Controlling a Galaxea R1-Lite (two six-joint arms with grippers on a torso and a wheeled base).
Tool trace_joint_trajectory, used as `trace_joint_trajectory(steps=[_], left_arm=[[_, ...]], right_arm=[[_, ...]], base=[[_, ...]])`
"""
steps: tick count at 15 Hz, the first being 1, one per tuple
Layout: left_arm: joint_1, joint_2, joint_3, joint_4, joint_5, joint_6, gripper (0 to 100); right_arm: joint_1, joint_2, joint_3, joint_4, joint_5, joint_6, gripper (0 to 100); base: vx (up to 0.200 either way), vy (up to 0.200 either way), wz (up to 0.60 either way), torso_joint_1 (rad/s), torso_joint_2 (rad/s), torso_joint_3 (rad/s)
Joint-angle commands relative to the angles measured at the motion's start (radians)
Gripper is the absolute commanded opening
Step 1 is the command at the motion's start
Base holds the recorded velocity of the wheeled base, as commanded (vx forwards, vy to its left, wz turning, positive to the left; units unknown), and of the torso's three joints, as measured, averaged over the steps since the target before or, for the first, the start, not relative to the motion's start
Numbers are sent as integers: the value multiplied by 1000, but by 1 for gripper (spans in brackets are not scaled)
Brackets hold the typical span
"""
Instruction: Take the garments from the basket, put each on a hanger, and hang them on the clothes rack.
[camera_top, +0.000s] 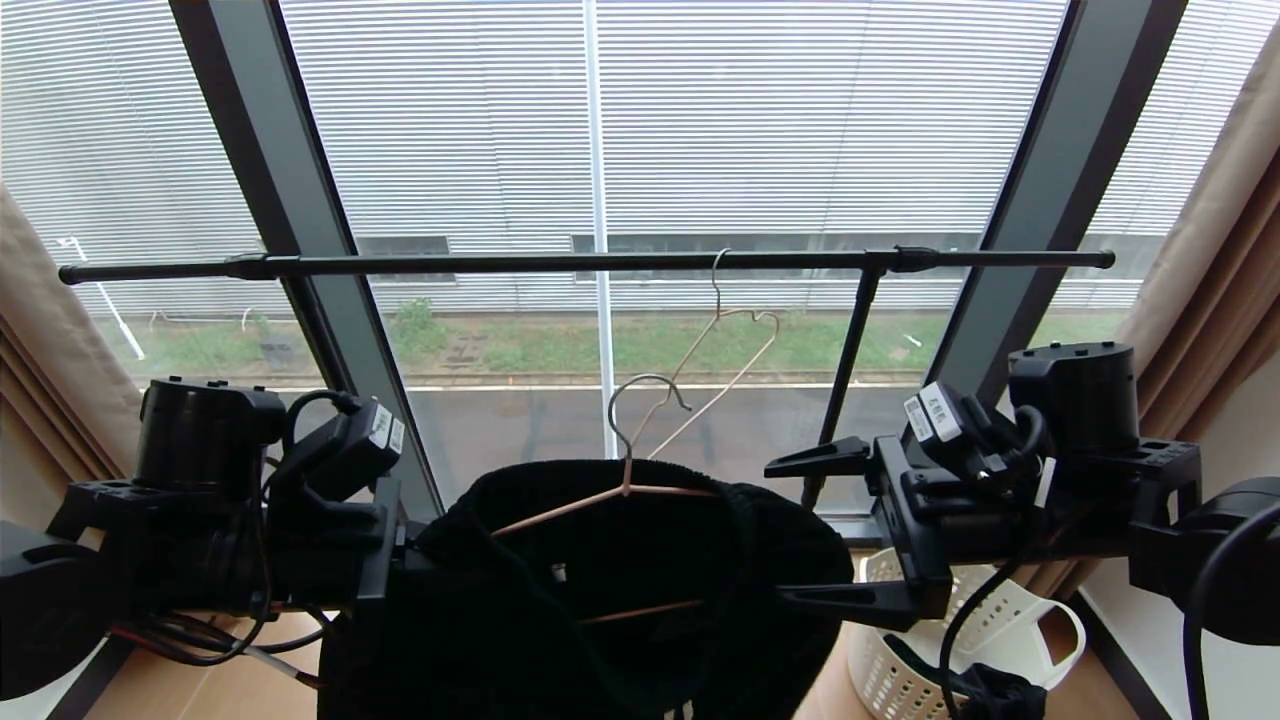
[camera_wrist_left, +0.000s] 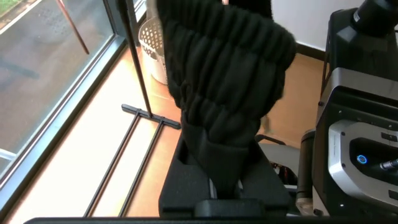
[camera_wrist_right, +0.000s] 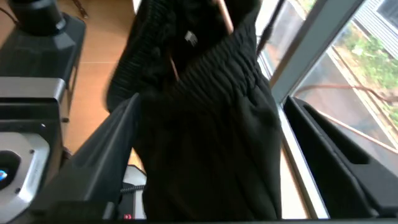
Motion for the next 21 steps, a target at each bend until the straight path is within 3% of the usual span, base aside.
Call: trace_joint_trajectory(steps=[1, 6, 7, 9, 13, 17, 18, 21], left_arm=[[24, -6, 2, 0, -1, 1, 0], [62, -49, 5, -2, -4, 1, 0], [68, -57, 5, -2, -6, 1, 0], [90, -87, 6, -2, -6, -9, 0], [96, -126, 3, -2, -6, -55, 0], [96, -138, -3, -2, -6, -57, 0], [96, -138, -6, -2, -6, -62, 0], [96, -152, -5, -2, -9, -74, 0]], right_arm=[[-20, -1, 5, -2, 23, -1, 100], [-92, 19, -9, -4, 20, -6, 100], [-97, 21, -15, -8, 3, -6, 100], [-102, 69, -11, -94, -119, -4, 100], [-117, 167, -11, -205, -155, -1, 100], [-154, 193, -3, -208, -107, -3, 100], [-158, 210, 3, -208, -69, -21, 100], [-160, 282, 3, -208, -56, -78, 100]], base=[[0, 0, 0, 0, 0, 0], [0, 0, 0, 0, 0, 0], [0, 0, 0, 0, 0, 0], [0, 0, 0, 0, 0, 0], [0, 0, 0, 0, 0, 0], [0, 0, 0, 0, 0, 0], [0, 0, 0, 0, 0, 0], [0, 0, 0, 0, 0, 0]])
